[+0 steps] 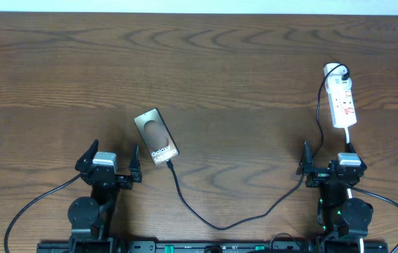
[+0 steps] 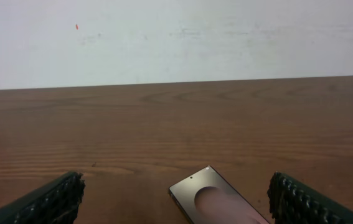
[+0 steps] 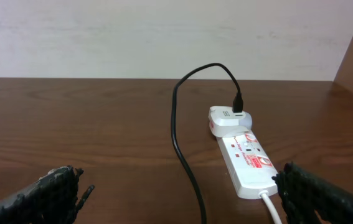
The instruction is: Plug charger to phone and switch on socket
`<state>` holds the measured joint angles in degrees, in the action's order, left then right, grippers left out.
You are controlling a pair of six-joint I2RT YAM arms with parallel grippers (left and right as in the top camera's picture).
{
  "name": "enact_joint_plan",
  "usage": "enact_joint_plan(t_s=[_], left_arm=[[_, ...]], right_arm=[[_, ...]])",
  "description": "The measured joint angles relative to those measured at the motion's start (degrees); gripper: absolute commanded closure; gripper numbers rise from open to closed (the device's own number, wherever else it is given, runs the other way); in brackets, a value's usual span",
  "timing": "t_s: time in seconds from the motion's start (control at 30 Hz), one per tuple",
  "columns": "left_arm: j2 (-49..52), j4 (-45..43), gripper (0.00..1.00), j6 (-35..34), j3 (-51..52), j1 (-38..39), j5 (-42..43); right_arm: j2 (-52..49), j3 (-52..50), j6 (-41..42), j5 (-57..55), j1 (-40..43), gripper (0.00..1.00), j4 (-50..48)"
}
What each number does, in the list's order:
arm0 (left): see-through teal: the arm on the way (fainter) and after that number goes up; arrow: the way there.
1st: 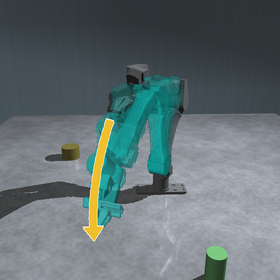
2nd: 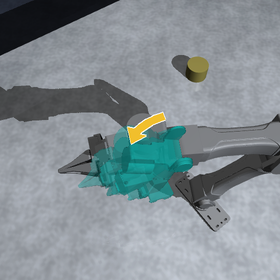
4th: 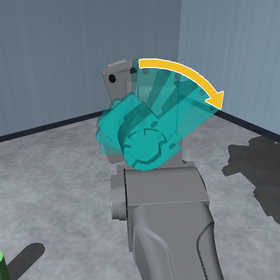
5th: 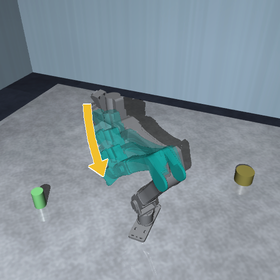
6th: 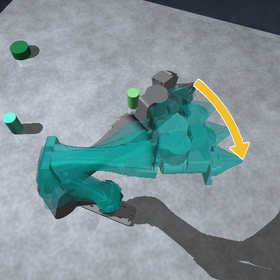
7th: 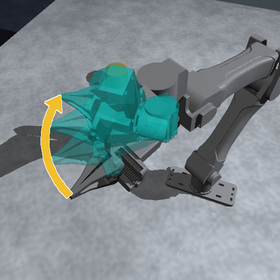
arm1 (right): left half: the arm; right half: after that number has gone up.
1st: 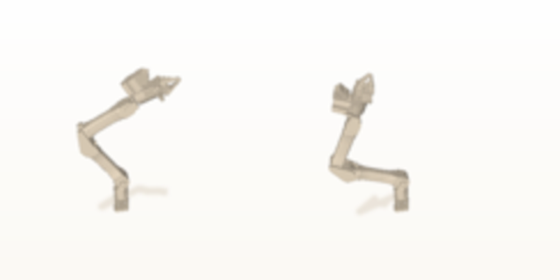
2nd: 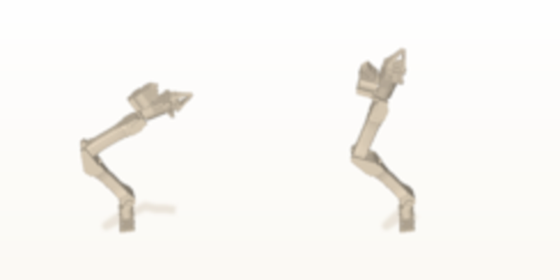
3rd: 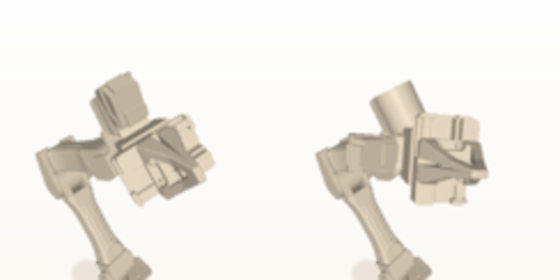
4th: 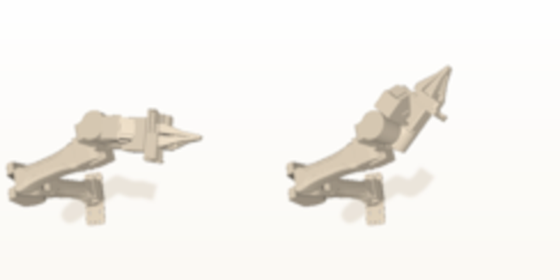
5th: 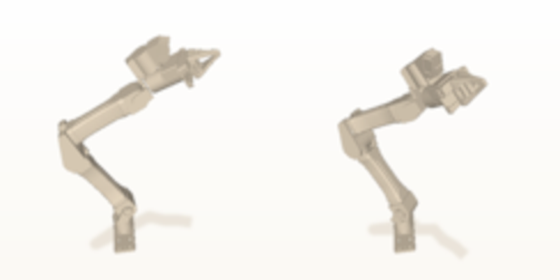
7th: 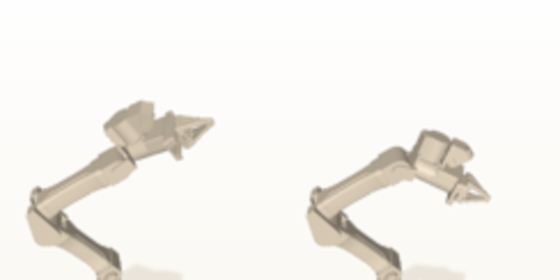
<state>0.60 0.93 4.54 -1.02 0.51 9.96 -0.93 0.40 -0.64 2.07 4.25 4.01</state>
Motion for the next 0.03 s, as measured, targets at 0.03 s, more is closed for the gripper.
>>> enact_joint_plan(t_s=[0.03], left_arm=[[0.0,0.0,0.05,0.0,0.0,0.0,0.0]], right_arm=[[0.0,0.0,0.0,0.0,0.0,0.01,0.0]])
